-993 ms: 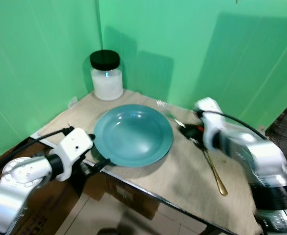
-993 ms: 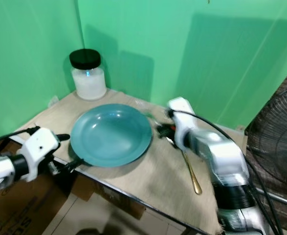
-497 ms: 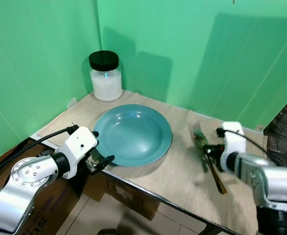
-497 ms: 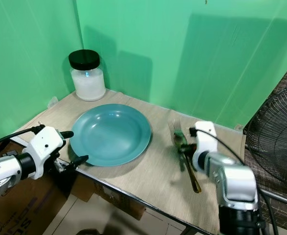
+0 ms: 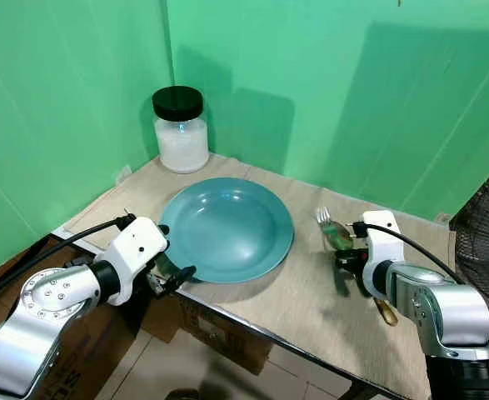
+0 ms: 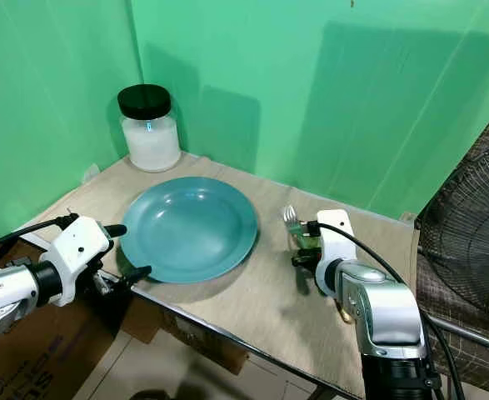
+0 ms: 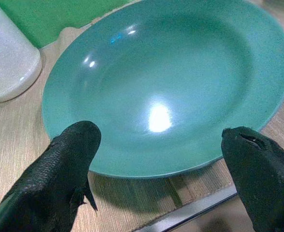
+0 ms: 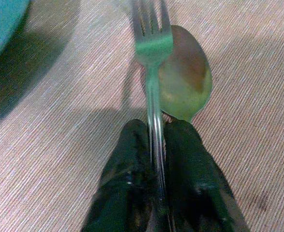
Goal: Setting the table
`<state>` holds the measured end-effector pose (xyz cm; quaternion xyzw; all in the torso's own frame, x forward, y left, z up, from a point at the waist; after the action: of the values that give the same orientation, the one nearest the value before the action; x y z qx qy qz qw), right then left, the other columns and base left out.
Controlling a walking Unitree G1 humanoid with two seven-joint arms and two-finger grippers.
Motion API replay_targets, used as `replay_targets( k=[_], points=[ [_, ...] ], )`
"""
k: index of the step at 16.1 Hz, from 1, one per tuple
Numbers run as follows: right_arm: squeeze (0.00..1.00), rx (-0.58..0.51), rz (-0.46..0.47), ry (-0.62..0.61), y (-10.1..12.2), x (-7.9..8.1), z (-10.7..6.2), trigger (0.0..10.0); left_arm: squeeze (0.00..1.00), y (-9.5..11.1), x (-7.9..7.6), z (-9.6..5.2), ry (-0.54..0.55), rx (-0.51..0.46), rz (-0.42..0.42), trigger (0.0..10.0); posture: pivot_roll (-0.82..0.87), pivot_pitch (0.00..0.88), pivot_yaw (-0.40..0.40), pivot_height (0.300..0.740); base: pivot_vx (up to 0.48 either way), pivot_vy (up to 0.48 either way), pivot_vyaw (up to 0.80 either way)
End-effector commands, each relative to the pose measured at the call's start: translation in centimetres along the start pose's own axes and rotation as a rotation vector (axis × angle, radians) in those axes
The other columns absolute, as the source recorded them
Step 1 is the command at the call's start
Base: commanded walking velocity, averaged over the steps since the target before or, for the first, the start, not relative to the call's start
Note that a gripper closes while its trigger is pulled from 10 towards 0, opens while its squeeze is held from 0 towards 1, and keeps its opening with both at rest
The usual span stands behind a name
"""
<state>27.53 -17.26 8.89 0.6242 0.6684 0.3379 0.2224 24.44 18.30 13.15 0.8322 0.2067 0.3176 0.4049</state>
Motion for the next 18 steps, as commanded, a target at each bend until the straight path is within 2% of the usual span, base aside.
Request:
replay_targets(
  k=[1,5,7,8,9,11,12,13,14,15,16,18],
  points=[
    [1.0,-0.058,-0.026,0.018,1.3,0.1,-0.6,10.0,0.0,0.1,0.7,-0.1,0.02,0.006,0.015,10.0,0.16,0.0,-0.028,0.74,0.0,0.0,0.0],
    [1.0,-0.134,-0.057,0.061,3.4,0.2,-1.4,10.0,0.0,-0.3,2.2,-0.2,0.102,0.045,0.001,10.0,0.17,0.0,-0.025,0.74,0.0,0.0,0.0],
    [1.0,-0.199,-0.065,0.122,5.2,0.8,-1.9,10.0,0.0,-0.7,3.2,-0.4,0.147,0.059,-0.007,10.0,0.17,0.0,-0.025,0.74,0.0,0.0,0.0],
    [1.0,-0.199,-0.065,0.122,5.2,0.8,-1.9,10.0,0.0,-0.7,3.2,-0.4,0.147,0.059,-0.007,10.0,0.17,0.0,-0.025,0.74,0.0,0.0,0.0],
    [1.0,-0.253,-0.054,0.185,6.3,1.7,-2.0,10.0,0.0,-1.1,4.1,-0.5,0.189,0.078,-0.021,10.0,0.17,0.0,-0.023,0.74,0.0,0.0,0.0],
    [1.0,-0.27,-0.027,0.286,7.3,4.3,-0.3,10.0,0.0,-1.6,5.0,-0.3,0.223,0.089,-0.048,10.0,0.16,0.0,-0.017,0.74,0.0,0.0,0.0],
    [1.0,-0.247,-0.033,0.315,7.3,5.3,0.7,10.0,0.29,-1.7,5.2,-0.1,0.219,0.085,-0.056,10.0,0.16,0.0,-0.015,0.74,0.0,0.0,0.0],
    [1.0,-0.21,-0.017,0.345,7.3,6.2,2.3,10.0,1.0,-1.7,5.3,0.4,0.214,0.07,-0.055,10.0,0.17,0.0,-0.018,0.74,0.0,0.0,0.0],
    [1.0,-0.187,-0.016,0.365,7.4,7.0,3.5,10.0,1.0,-1.6,5.6,0.9,0.215,0.048,-0.038,10.0,0.17,0.0,-0.022,0.74,0.0,0.0,0.0],
    [1.0,-0.182,-0.01,0.375,7.5,7.2,3.8,10.0,1.0,-1.5,5.7,1.1,0.222,0.041,-0.027,10.0,0.18,0.0,-0.026,0.74,0.0,0.0,0.0],
    [1.0,-0.178,0.006,0.392,7.9,7.9,4.8,10.0,0.0,-1.1,6.1,2.1,0.242,-0.012,-0.04,10.0,0.18,0.0,-0.034,0.74,0.0,0.0,0.0],
    [1.0,-0.187,0.016,0.373,8.4,7.9,5.7,10.0,0.0,-0.9,6.2,3.5,0.248,-0.052,-0.059,10.0,0.19,0.0,-0.042,0.74,0.0,0.0,0.0]
  ],
)
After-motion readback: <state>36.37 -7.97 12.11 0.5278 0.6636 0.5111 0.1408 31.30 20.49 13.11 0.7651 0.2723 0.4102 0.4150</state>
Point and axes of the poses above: a point about 5 cm out from each wrist's last joint towards the gripper, its own z axis pointing out of the wrist towards the gripper, its own y axis along the axis of the wrist's last joint, x = y × z, the point moved 2 cm from there along z, pointing out of the wrist towards the gripper, and after that the axes turned 4 degrees about z, right-handed, at the moved point
